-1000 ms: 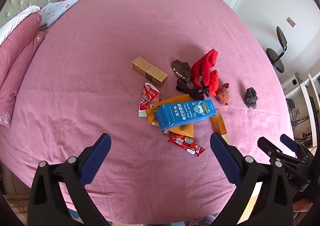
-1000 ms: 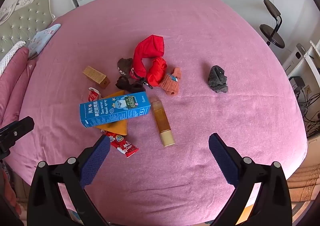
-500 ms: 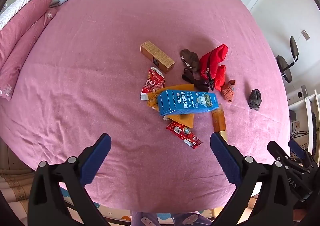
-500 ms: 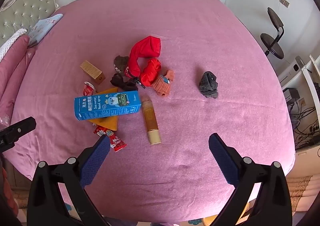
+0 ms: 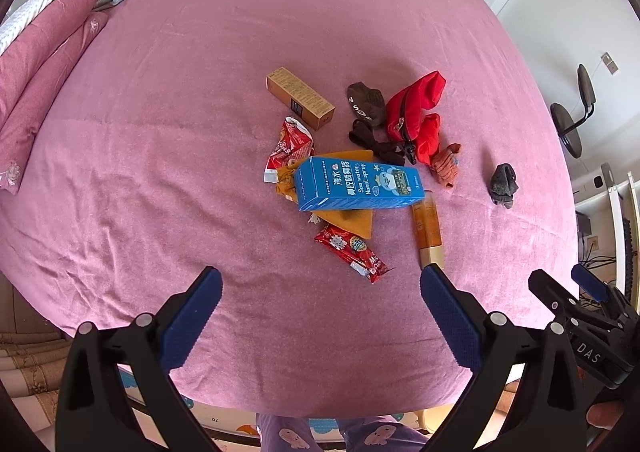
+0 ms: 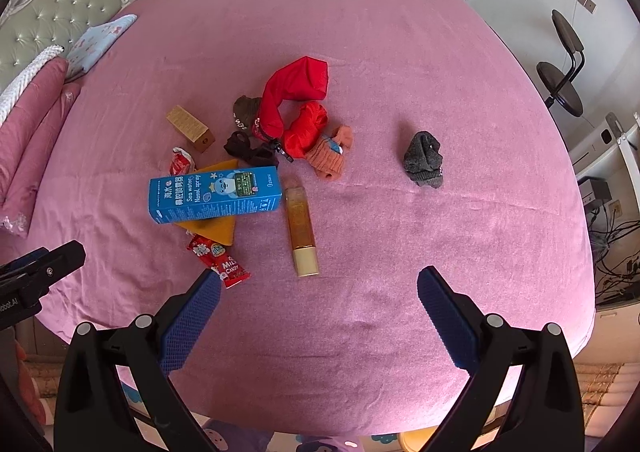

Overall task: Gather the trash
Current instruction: 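Move both tools toward the pile of items on the bed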

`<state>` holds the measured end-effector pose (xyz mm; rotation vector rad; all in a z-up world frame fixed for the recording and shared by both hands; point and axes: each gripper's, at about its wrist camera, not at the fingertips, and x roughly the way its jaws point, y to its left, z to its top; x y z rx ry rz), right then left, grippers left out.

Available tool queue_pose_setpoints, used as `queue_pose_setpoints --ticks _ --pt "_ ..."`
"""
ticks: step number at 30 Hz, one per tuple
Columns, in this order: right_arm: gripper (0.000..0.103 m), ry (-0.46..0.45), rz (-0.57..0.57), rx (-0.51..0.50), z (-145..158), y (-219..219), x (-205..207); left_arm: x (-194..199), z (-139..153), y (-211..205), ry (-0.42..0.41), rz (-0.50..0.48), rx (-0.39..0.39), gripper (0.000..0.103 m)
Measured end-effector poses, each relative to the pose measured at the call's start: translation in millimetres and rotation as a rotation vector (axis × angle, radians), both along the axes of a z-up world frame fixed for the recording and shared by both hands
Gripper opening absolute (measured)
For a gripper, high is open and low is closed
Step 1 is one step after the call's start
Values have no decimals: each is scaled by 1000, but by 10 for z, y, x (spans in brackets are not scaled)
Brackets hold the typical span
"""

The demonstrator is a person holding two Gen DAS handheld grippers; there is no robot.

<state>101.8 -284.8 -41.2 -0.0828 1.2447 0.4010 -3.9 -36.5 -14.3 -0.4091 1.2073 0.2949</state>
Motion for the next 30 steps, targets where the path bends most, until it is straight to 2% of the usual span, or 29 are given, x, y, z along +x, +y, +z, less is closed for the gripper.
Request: queue_pose_setpoints --ticks 7,30 --pt "95 24 -38 14 -68 -98 -4 -21 0 -38 15 -5 -3 99" --pt "94 31 -40 17 -75 -121 0 -22 -65 -60 45 -23 -32 99"
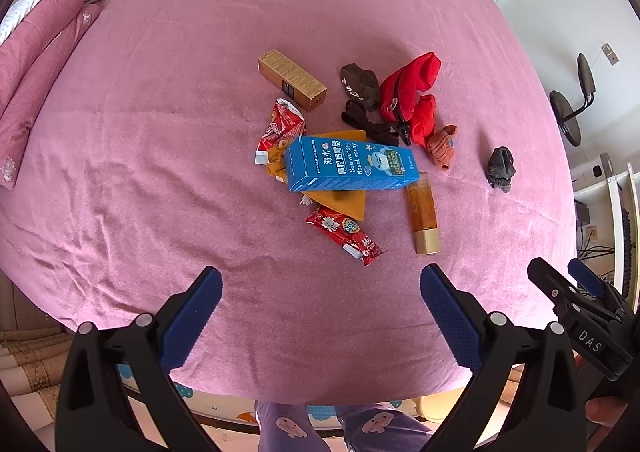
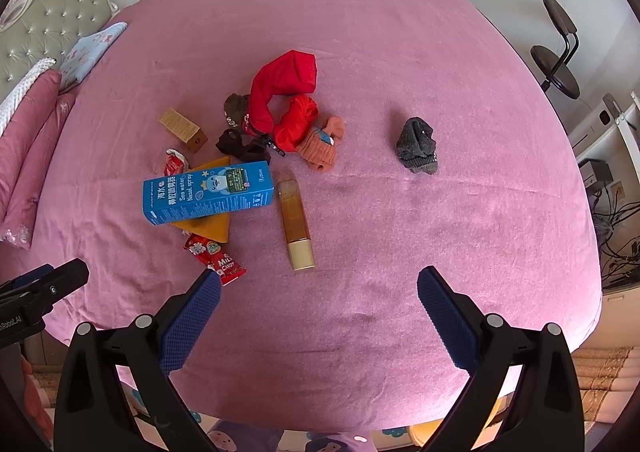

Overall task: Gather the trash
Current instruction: 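Move both tools toward the pile of items on the bed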

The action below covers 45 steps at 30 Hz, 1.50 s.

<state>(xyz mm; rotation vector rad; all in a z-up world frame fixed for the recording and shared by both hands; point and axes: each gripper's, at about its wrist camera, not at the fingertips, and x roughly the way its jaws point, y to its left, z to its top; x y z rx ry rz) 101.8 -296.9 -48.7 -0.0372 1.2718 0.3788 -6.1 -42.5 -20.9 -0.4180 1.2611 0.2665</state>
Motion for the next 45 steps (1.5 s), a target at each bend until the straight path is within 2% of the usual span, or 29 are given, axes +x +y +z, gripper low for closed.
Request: queue_pose_setpoints --ticks 35,45 --pt "94 47 -4 12 -158 -17 62 89 -80 -39 29 -13 -17 99" --pt "94 69 1 3 -303 -18 83 149 -276 -62 64 11 -41 99"
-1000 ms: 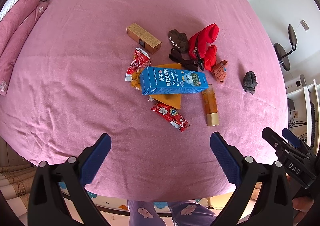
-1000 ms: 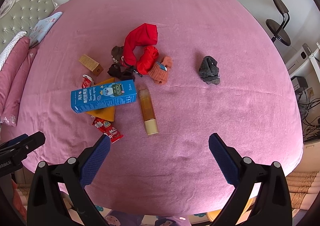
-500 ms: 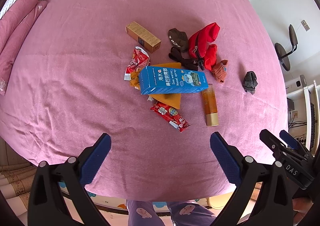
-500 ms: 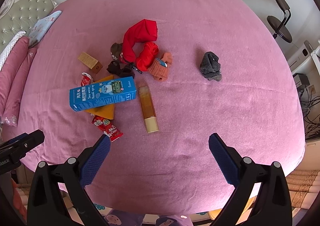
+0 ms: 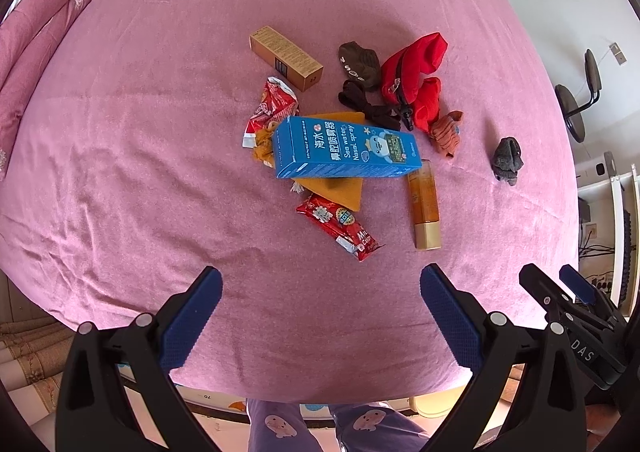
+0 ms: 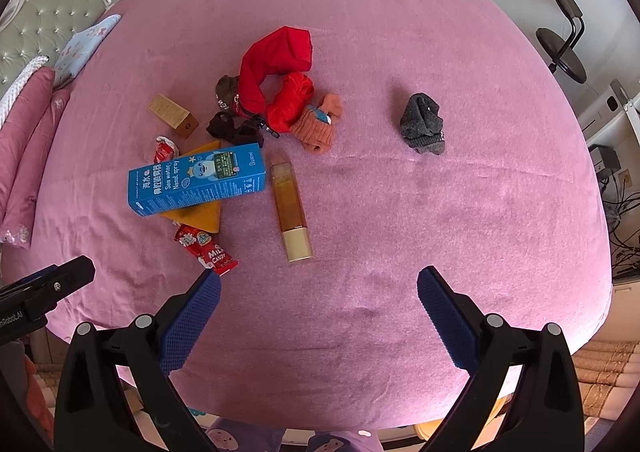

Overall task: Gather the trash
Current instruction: 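Move both tools toward the pile of items on the bed, then grasp the red candy wrapper with left tool while right tool grasps the amber bottle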

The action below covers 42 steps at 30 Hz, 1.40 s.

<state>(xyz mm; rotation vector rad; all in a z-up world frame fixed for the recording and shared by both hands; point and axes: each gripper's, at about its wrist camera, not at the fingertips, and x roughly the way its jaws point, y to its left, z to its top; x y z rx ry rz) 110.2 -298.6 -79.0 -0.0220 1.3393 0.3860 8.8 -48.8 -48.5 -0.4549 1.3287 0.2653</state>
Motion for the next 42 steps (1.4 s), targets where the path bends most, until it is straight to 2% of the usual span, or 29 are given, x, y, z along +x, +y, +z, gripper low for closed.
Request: queue_pose_setpoints --ticks 6,14,22,24,26,29,33,39,42 --pt "94 17 9 3 -128 23 40 46 -199 15 35 25 -4 99" --pt "94 32 37 -22 -432 64 114 137 -606 56 87 111 -60 99" --pt "94 65 48 -28 -801 80 234 293 -1185 23 155 237 -126 99" --pt "94 71 55 -29 -885 90 265 324 -1357 33 184 291 -144 99" --pt "94 75 63 -27 -956 101 294 341 -1540 44 207 360 -194 99" --pt "94 77 76 -32 -1044 106 339 400 -1756 37 235 422 -215 99" --pt "94 88 81 -35 -1131 86 409 523 -1935 4 283 444 -173 99" --pt "94 107 99 -30 -1210 105 476 652 -2004 -71 322 475 -88 99" --pt "93 112 106 -22 -1218 150 509 673 -1957 -144 307 465 -50 90"
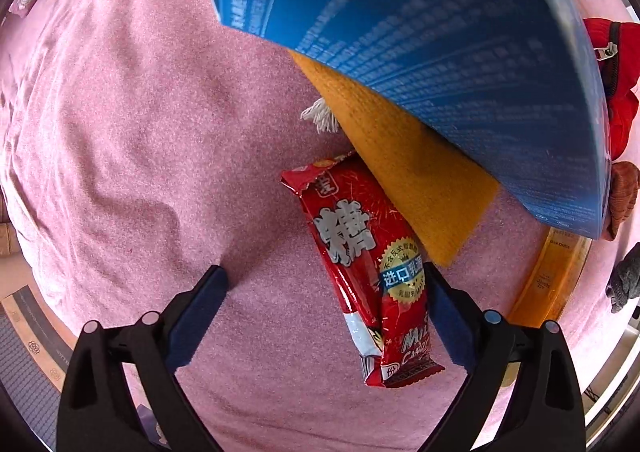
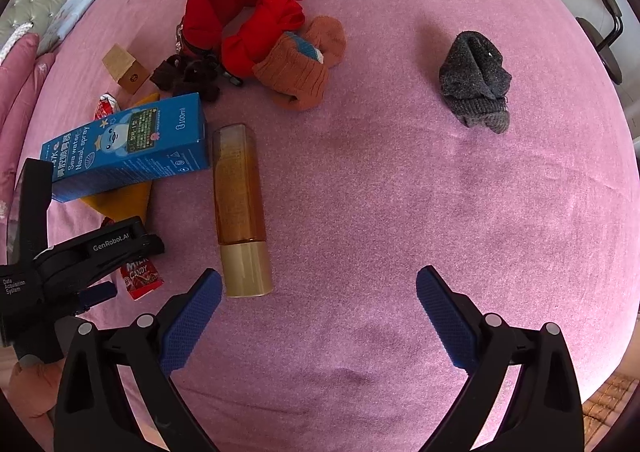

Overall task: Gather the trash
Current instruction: 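Grasp the red candy wrapper with left tool while right tool grasps the amber bottle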

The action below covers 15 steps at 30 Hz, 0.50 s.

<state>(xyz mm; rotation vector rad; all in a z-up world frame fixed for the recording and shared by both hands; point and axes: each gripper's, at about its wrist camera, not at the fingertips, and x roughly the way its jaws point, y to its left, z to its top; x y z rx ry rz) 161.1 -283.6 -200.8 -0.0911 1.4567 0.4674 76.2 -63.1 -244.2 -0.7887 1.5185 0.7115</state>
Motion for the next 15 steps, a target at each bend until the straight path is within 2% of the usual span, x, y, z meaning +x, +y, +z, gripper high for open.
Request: queue_pose_setpoints --ticks 5,10,12,15 --pt "92 -3 12 9 -22 132 37 15 131 -54 -43 -69 37 67" --pt "88 1 13 15 -57 285 77 -111 178 119 -79 -90 30 35" --pt "83 6 15 19 -72 349 84 -159 206 167 -108 -107 5 31" --pt "80 11 20 14 -120 456 82 -303 260 250 -124 -129 -29 28"
